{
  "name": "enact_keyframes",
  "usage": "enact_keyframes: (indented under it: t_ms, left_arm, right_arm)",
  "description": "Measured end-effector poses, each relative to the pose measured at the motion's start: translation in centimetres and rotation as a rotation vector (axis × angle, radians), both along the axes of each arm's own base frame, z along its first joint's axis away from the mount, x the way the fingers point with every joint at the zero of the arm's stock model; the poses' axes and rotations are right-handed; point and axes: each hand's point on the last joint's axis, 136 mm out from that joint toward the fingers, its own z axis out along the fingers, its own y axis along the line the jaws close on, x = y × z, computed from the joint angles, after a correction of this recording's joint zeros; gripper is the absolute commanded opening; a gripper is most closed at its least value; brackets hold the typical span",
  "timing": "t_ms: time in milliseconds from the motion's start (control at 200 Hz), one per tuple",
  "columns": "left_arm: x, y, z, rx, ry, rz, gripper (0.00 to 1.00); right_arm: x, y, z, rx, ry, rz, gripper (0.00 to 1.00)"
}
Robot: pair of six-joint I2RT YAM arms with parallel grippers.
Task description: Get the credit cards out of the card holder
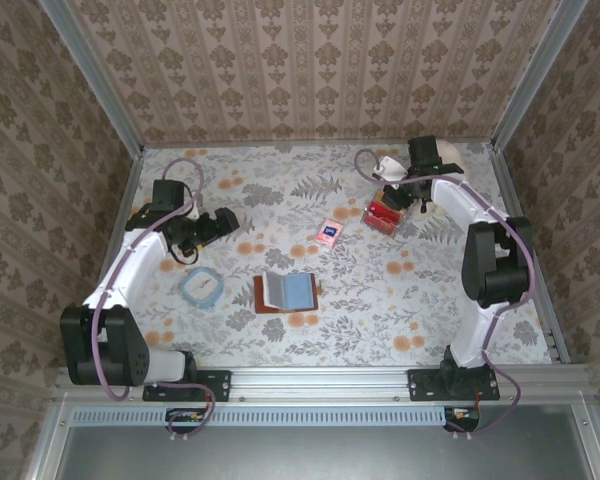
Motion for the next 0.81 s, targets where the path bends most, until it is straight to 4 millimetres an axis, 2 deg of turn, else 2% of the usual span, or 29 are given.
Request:
enact_keyframes:
  t_ms: [145,245,325,390,455,485,605,705,805]
  left_arm:
    - [0.2,1.4,2.2,0.073,-0.072,0.026,1.0]
    - [0.5,2.6,4.5,0.125,-0.154,0.054,1.0]
    - [0.4,3.4,6.0,0.164,-0.214,0.072,1.0]
    - [0.4,4.0,7.0,0.196,-0.263,0.084,1.0]
    - [0.4,4.5,7.6,0.227,-0.311,0.095,1.0]
    - [0.4,4.8,7.7,0.239,-0.328,0.101,1.0]
    - [0.2,6.1,6.3,0.308,-0.368,0.133,1.0]
    - [0.0,7.6,3.9,0.382,-0.379,0.178,1.0]
    - [-0.4,9.5,1.0,0.468,-0.381,0.247,1.0]
  right_arm:
    - [-1.2,-0.1,5.7,0.119,-0.141,-0.12,0.6]
    - [-3.1,-0.5,10.1,0.218,-0.271,-0.203,0.68]
    - [-5.0,-1.5,13.3,0.298,-0.382,-0.301,0.75]
    - [-6.5,-2.6,15.1,0.349,-0.461,-0.388,0.81]
    - [-8.1,-3.7,16.3,0.391,-0.52,-0.467,0.94]
    - [-8.7,-4.2,16.5,0.399,-0.538,-0.493,1.0]
    - [-10.6,-5.5,15.9,0.418,-0.565,-0.581,1.0]
    - [-11.7,-6.4,13.2,0.421,-0.541,-0.653,1.0]
    - [-12.9,-7.3,9.2,0.422,-0.504,-0.733,1.0]
